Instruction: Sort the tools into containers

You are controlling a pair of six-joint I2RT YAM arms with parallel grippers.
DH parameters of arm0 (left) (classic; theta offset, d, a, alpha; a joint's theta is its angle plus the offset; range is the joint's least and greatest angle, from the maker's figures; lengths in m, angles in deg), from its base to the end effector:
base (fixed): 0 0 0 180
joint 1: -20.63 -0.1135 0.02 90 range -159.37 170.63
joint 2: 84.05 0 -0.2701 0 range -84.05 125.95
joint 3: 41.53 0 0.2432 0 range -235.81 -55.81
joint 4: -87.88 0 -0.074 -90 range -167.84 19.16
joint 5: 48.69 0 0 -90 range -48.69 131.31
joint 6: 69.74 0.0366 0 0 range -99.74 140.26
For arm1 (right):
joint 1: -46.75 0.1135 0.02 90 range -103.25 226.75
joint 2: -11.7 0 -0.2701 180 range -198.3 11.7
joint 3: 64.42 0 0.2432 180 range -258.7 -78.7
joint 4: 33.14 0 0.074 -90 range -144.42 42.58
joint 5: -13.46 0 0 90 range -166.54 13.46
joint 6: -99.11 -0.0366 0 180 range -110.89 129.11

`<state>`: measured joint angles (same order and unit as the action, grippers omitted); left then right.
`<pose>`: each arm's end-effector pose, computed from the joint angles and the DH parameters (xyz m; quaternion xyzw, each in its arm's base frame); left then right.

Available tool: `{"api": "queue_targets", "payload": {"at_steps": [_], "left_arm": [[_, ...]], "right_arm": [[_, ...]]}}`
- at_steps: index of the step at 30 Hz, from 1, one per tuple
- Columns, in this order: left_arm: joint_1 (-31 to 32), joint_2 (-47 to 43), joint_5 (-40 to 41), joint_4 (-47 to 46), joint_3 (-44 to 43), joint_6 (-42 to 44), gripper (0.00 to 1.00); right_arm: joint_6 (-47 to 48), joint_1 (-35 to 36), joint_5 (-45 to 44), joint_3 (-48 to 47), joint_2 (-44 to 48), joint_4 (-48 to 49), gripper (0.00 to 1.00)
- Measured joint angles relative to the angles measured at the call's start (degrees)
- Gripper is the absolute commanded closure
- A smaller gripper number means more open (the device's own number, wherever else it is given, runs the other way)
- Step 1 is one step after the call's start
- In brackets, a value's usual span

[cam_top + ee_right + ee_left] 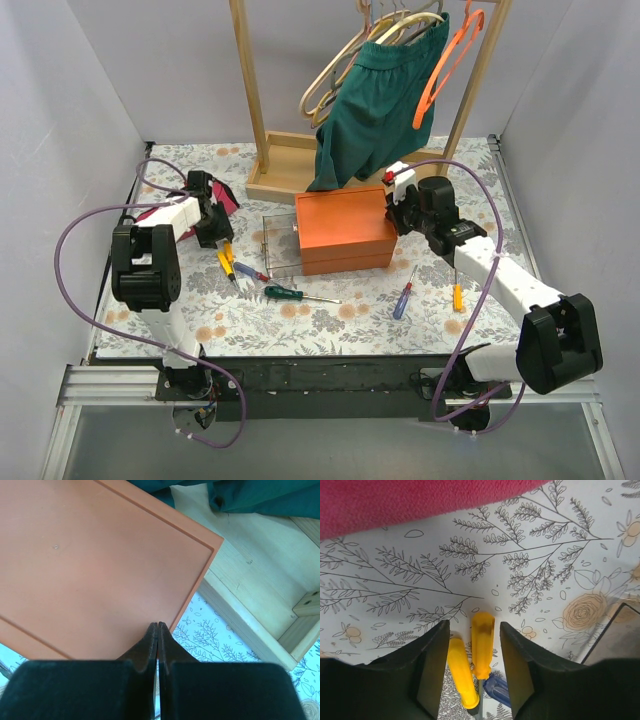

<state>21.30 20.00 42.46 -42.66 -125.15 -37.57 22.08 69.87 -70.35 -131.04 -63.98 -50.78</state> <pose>0.3515 -0.0034 0.1868 -0.4726 0.8638 -0.0767 0.1572 0.2670 0.1183 0.2873 -0.2902 0.7994 0.0921 0.5178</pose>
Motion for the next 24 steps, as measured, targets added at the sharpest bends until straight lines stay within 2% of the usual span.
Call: {"api": "queue_targets", "payload": {"at_steps": [2,5,6,8,13,18,21,24], "left_arm": [[0.2,0.9,-0.3,-0.1,0.2,0.2,0.59],[0.3,1.3,-1.0,-0.1,0.9,0.5,0.70],[0.4,1.3,-1.3,-0.2,1.0,0.6,0.86],[0.4,1.3,-1.8,-0.5,1.0,0.4,0.99],[0.4,1.7,-2.7,-0.3,-0.1,1.5,1.00],[0.3,1.4,-4.2,1.3,-6.7,2.8,1.00],[0.2,-0.7,-8.6,1.2,-9.3,2.8,1.00],[0.0,-3.7,-16.3,-0.3,-9.7,0.9,1.00]], "right_arm": [[-0.3,-0.2,0.5,0.5,0.5,0.3,0.99],[-0.7,-0.6,1.3,0.9,0.8,0.4,0.99],[-0.8,-0.7,1.4,0.9,0.8,0.4,0.99],[-0.8,-1.2,1.5,1.2,1.1,0.5,0.99],[-1.0,-2.0,1.5,1.3,1.3,0.3,0.99],[-1.0,-2.1,1.5,1.3,1.3,0.3,0.99],[-1.0,-2.1,1.6,1.3,1.3,0.3,0.99],[-1.0,-2.2,1.7,1.2,1.2,0.3,0.99]]}}
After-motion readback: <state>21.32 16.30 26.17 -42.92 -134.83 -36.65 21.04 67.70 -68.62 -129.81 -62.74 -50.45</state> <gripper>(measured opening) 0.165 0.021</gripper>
